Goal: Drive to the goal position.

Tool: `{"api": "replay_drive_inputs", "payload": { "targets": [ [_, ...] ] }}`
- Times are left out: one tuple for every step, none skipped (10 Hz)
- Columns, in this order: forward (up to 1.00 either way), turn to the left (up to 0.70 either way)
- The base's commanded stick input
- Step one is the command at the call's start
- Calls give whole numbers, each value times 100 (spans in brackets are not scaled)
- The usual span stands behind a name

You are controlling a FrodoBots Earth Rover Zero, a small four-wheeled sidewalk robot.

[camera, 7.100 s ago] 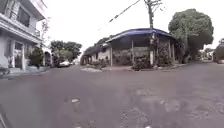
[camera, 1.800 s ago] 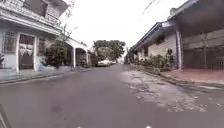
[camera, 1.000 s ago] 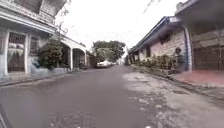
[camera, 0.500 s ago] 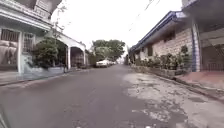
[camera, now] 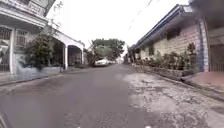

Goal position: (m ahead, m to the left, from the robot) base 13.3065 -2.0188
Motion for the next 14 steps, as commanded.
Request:
{"api": "replay_drive_inputs", "payload": {
  "targets": [
    [100,2],
    [100,2],
    [100,2],
    [100,2],
    [100,2],
    [100,2],
    [100,2],
    [100,2],
    [100,2],
    [100,2],
    [100,2],
    [100,2],
    [100,2],
    [100,2]
  ]
}}
